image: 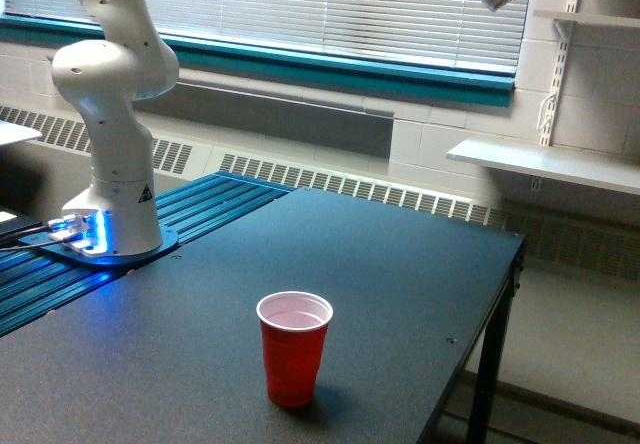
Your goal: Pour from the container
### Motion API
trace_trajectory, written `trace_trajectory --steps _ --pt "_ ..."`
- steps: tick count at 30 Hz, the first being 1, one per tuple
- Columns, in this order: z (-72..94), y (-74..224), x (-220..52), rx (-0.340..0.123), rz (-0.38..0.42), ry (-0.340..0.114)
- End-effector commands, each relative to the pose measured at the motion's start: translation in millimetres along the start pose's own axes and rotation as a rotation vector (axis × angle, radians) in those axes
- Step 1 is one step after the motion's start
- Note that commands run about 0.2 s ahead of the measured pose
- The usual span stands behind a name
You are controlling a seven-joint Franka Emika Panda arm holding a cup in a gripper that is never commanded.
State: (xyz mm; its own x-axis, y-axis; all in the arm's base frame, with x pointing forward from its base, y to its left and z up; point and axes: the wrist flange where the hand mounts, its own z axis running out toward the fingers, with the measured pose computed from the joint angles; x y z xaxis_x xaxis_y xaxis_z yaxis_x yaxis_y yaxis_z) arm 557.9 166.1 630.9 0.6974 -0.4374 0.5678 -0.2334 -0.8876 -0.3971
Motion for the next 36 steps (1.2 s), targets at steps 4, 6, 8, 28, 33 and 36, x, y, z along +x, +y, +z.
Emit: trace_trajectory --steps 4,6,8,28,33,36 --pt "-9.8 -11.4 -26.6 0.014 -0.071 -0.06" --pt "-8.6 -4.1 -30.8 -0.004 -0.08 -0.078" --pt "-8.7 4.8 -34.2 -0.014 -0.085 -0.094" --pt "-2.3 158.9 -36.2 -0.236 0.149 -0.184" --pt "1.9 194.1 -40.9 -0.288 0.2 -0.201" --pt "5.5 214.8 -45.6 -0.321 0.231 -0.214"
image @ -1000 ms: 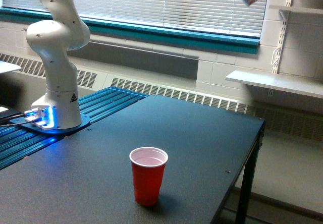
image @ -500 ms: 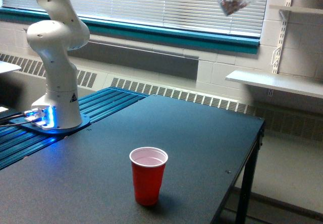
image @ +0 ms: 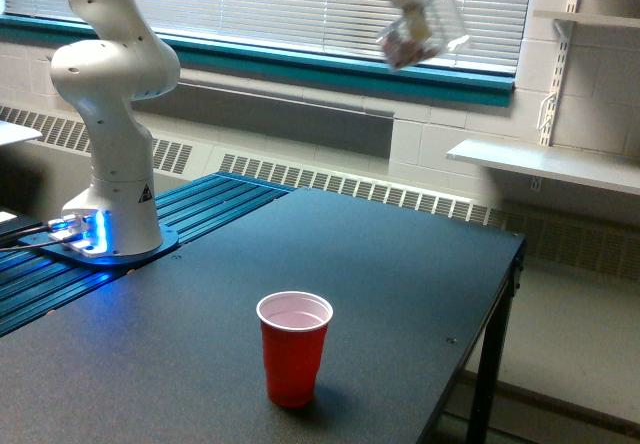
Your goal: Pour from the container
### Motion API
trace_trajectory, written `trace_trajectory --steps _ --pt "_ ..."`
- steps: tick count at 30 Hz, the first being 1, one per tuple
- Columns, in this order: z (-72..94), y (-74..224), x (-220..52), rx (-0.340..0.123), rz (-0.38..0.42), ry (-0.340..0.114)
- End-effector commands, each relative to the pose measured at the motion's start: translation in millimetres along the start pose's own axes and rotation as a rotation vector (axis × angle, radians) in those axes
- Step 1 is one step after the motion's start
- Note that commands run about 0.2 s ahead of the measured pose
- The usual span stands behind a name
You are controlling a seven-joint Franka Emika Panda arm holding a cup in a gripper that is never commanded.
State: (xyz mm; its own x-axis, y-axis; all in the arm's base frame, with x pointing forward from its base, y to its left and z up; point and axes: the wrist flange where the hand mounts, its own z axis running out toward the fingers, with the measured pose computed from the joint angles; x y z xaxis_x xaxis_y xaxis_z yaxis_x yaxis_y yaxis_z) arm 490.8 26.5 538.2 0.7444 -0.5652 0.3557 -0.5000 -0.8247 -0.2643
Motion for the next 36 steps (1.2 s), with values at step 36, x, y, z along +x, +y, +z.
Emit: trace_trajectory --steps 36 --pt "80.4 211.7 -11.2 -0.259 0.332 -0.188"
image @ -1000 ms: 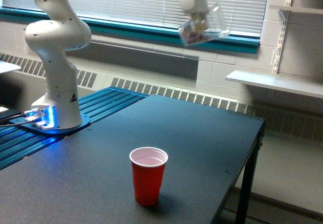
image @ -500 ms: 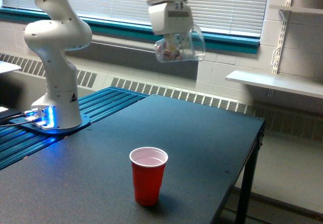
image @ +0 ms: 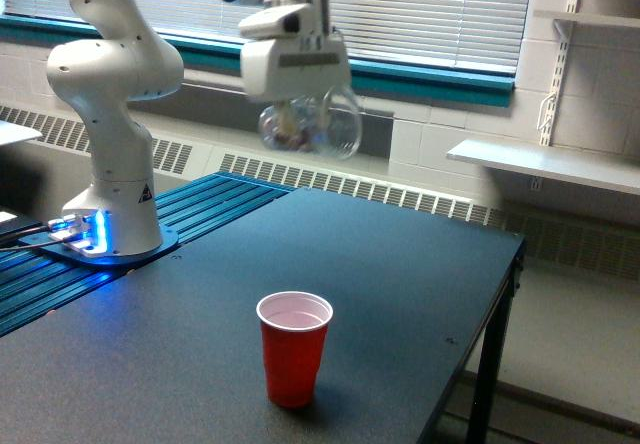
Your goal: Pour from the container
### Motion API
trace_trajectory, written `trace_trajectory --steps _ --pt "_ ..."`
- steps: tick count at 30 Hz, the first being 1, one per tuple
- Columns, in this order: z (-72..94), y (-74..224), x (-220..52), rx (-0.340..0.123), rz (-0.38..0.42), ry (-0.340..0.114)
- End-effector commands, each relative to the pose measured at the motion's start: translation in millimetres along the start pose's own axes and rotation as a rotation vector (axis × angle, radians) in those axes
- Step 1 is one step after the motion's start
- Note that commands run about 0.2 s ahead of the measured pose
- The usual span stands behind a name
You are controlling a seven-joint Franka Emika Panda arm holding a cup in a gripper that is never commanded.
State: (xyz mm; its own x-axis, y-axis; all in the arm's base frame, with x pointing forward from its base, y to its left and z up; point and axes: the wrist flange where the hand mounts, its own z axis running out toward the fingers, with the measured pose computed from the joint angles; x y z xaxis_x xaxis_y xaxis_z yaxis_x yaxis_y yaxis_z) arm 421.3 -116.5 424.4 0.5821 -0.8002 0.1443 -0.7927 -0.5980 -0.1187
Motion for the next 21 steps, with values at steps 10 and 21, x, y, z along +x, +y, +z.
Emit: trace_trajectory --steps 10,21 --pt "42.2 47.6 28.0 -0.039 0.029 -0.067" --pt "70.1 73.7 50.2 -0.04 0.074 -0.108"
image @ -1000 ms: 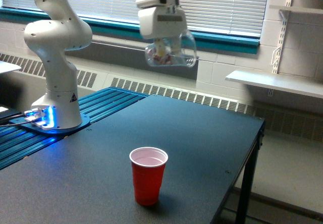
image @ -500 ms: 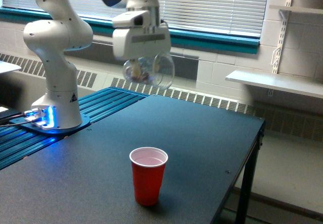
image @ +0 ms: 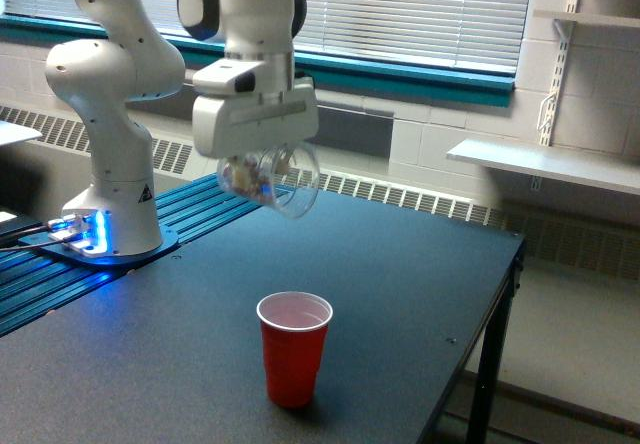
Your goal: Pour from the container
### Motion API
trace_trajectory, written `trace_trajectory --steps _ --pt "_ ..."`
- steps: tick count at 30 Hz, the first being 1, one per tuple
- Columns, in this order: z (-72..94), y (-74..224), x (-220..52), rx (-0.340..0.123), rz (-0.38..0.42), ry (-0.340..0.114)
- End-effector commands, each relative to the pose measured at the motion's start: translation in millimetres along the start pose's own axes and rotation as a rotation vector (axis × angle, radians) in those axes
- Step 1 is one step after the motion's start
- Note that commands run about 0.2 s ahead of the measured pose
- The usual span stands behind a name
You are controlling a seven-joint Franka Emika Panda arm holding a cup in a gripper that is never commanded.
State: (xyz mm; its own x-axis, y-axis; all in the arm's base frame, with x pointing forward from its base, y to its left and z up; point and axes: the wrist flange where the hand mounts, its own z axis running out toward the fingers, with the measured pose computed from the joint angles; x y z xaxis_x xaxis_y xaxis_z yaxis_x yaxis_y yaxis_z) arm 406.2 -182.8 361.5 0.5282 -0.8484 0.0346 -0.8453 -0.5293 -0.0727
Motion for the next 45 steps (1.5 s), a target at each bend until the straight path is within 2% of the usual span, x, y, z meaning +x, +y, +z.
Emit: trace_trajectory --steps 1,7,16,26,30,38,45 --pt "10.0 15.4 19.2 0.011 -0.006 -0.012" --pt "23.6 27.6 34.3 0.007 0.022 -0.035" --pt "34.6 31.4 50.3 0.019 0.049 -0.065" --pt "33.5 29.1 66.4 0.026 0.11 -0.082" --pt "32.4 25.5 67.8 0.031 0.099 -0.091" --pt "28.5 25.9 72.6 0.024 0.127 -0.111" --pt "34.6 28.5 75.5 0.013 0.153 -0.154"
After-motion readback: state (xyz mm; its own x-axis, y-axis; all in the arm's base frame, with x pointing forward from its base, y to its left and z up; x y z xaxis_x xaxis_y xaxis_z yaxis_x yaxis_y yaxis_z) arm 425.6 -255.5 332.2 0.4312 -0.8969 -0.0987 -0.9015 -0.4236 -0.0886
